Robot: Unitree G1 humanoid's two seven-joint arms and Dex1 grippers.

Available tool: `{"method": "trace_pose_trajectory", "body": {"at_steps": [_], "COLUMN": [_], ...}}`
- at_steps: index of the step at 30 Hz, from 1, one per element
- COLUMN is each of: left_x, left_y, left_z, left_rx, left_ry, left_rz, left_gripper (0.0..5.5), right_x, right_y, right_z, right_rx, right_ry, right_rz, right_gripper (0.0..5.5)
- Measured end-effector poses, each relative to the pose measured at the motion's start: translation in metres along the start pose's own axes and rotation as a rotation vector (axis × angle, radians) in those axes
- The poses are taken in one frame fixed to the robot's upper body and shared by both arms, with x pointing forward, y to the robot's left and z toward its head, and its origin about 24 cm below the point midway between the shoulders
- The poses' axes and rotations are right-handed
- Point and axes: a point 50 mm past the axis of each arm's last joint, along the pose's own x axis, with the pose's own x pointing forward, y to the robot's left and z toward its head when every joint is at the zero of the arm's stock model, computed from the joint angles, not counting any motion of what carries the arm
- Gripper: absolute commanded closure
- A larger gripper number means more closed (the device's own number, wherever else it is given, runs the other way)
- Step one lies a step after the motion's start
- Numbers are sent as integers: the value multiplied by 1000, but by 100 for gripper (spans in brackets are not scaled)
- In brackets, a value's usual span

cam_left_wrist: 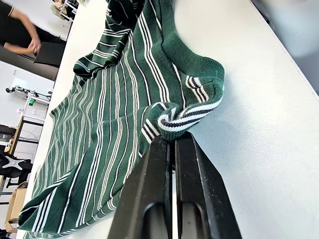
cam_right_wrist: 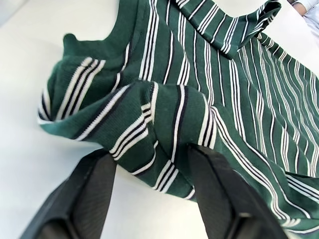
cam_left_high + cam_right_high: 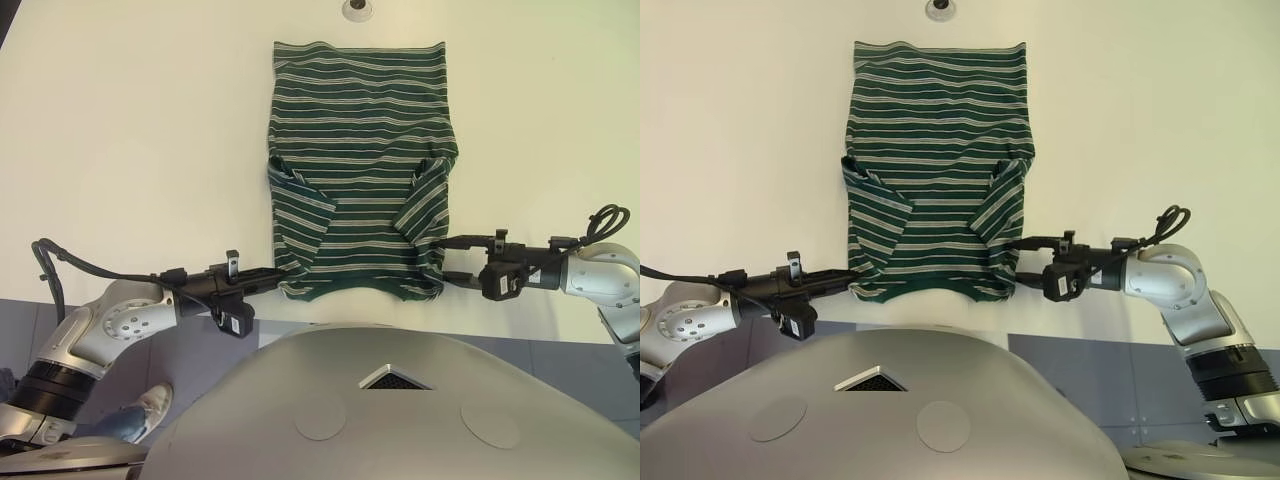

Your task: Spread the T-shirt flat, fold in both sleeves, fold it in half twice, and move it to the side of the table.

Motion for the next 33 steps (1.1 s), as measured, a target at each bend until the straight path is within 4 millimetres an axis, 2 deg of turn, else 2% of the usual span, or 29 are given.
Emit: {"method": "trace_pose_trajectory", "body": {"at_steps": [2, 5, 12, 16, 26, 30, 33], "left_x": [0, 0, 1, 1, 1, -11, -19], "left_y": [0, 0, 0, 0, -1, 0, 6], "left_z": [0, 0, 0, 0, 4, 7, 12], "left_rx": [0, -1, -1, -1, -38, -74, -101], "left_ry": [0, 0, -3, -5, -47, -78, -124], "left_rz": [0, 0, 3, 2, 18, 26, 73], "left_gripper": [548, 550, 550, 550, 550, 550, 550], "right_x": [2, 4, 4, 3, 1, -16, -22], "right_y": [2, 4, 6, 7, 11, 9, 13], "right_z": [1, 2, 1, 1, 2, 4, 6], "right_rx": [3, 6, 11, 14, 35, 57, 84], "right_ry": [-12, -22, -21, -16, -25, -21, -43], "right_rz": [10, 23, 38, 42, 46, 50, 57], "right_gripper": [296, 358, 463, 549, 549, 549, 549]}}
